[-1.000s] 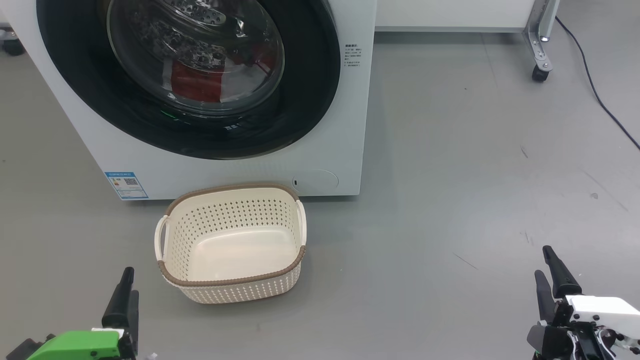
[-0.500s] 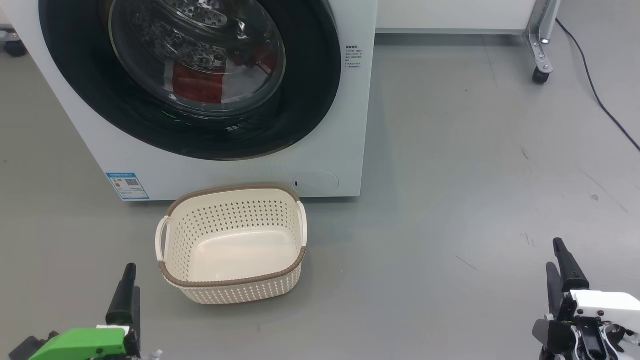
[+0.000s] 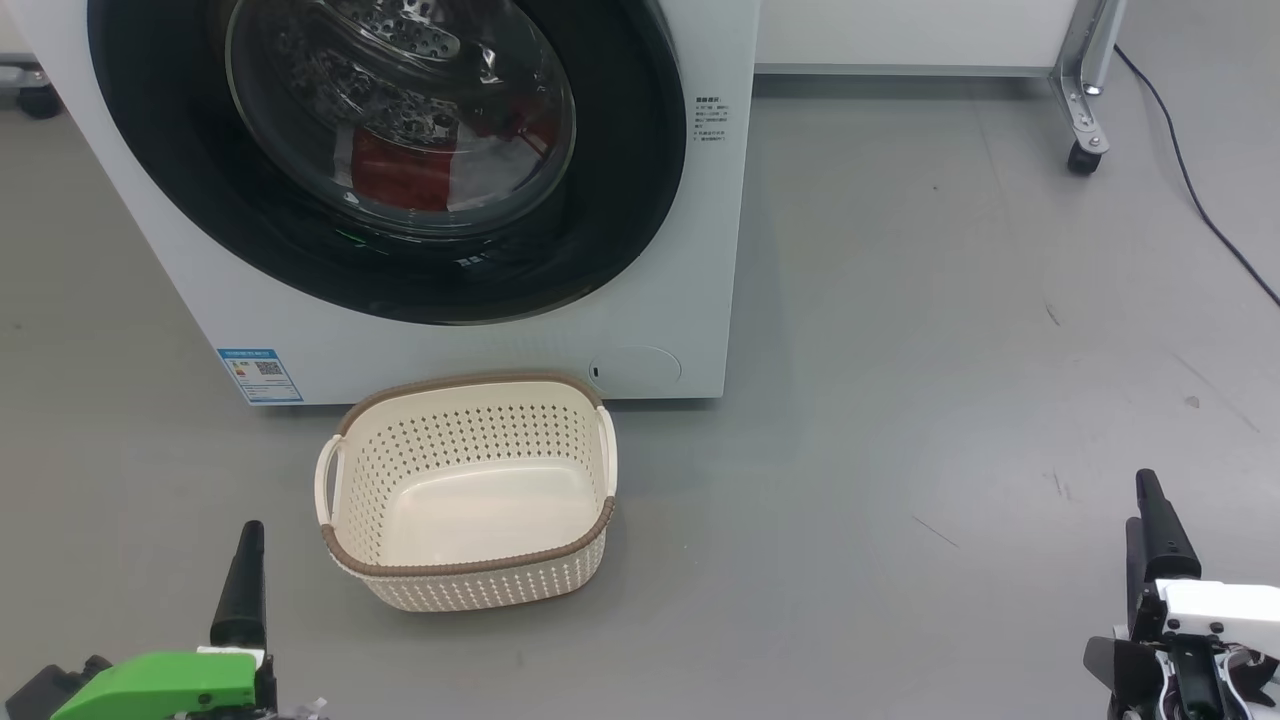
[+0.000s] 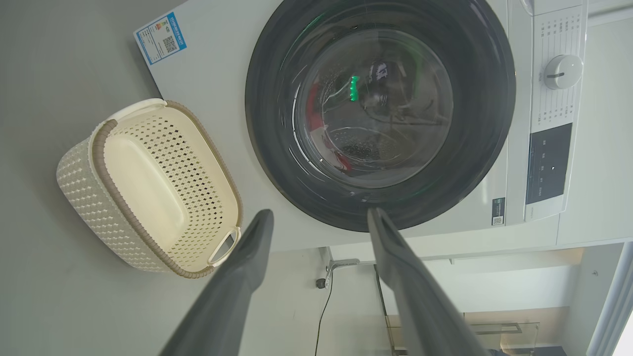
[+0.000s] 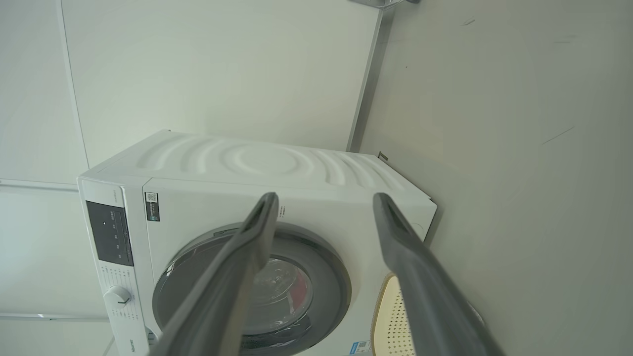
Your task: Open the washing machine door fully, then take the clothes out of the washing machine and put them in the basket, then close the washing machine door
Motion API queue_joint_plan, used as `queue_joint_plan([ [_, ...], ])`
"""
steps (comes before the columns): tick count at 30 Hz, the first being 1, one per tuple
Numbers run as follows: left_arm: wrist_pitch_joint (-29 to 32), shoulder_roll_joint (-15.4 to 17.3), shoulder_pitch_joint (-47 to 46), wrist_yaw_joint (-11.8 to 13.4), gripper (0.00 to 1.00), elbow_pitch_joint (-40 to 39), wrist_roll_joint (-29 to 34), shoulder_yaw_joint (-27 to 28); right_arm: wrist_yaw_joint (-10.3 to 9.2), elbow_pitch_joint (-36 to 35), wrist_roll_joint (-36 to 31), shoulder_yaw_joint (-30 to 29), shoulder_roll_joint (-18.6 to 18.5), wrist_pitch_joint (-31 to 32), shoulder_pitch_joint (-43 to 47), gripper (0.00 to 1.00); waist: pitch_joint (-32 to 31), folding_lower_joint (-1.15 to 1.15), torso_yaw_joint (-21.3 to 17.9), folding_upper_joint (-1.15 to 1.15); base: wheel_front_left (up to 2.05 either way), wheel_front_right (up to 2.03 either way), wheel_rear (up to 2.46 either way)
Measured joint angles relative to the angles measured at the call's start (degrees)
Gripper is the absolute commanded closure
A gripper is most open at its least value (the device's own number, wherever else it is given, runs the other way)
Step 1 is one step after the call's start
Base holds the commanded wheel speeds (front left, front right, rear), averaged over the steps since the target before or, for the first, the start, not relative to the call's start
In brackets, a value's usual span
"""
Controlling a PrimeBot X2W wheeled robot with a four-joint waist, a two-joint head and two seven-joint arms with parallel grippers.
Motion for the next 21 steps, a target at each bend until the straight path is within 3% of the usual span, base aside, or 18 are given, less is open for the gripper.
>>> queue_joint_plan([
  [21, -3.97, 0.05, -0.05, 0.01, 0.0, -4.8, 13.0, -0.63, 0.01, -5.03, -9.15, -0.66, -0.36, -3.88, 0.28, 0.0, -0.69, 0.0, 0.4, 0.0, 0.0, 0.0, 0.0],
])
